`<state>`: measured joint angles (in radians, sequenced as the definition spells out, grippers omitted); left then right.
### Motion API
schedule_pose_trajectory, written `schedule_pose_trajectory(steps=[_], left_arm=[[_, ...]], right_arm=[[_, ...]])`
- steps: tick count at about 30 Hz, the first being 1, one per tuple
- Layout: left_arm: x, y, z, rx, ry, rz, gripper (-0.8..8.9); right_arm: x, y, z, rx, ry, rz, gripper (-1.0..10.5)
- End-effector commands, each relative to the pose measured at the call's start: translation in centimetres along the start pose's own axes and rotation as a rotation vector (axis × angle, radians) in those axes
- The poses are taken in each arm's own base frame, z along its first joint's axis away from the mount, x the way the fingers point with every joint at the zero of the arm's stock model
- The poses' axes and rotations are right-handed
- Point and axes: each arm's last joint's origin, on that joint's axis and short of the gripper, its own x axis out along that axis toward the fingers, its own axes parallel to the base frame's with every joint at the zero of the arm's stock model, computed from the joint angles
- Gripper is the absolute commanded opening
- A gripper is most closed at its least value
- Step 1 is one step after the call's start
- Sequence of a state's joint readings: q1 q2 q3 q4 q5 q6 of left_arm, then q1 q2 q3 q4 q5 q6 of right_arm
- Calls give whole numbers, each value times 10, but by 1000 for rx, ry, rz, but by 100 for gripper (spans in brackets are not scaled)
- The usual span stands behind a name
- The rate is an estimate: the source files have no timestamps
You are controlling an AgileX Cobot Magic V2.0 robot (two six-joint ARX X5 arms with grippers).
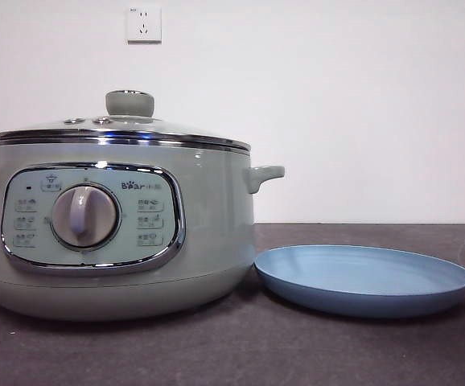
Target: Take the pumpkin out from the steamer,put the pumpkin in the blue plate,close the lid
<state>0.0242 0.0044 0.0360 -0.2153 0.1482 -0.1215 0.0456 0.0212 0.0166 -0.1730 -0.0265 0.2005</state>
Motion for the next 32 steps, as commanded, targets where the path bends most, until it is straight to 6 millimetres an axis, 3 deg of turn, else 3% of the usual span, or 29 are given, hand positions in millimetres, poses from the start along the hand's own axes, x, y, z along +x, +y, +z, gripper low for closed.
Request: schedule_pose_trajectory(steps=[1,5,15,21,32], left_arm=[[1,-3,-3,-263,20,-134,-3],[1,-6,-1,-341,26,-224,-3],[-4,-9,21,-302,-139,-257,-7],[-15,-13,49,-281,-103,-204,-6],[-21,-24,132,-102,-142,-202,-7]], right_arm=[[1,-1,-4,244,16,-3,0],[1,-1,-4,371,14,-8,0],[-4,3,9,354,14,25,-9],[-17,10,42,296,8,27,-9],[-25,28,125,98,-8,52,-2]])
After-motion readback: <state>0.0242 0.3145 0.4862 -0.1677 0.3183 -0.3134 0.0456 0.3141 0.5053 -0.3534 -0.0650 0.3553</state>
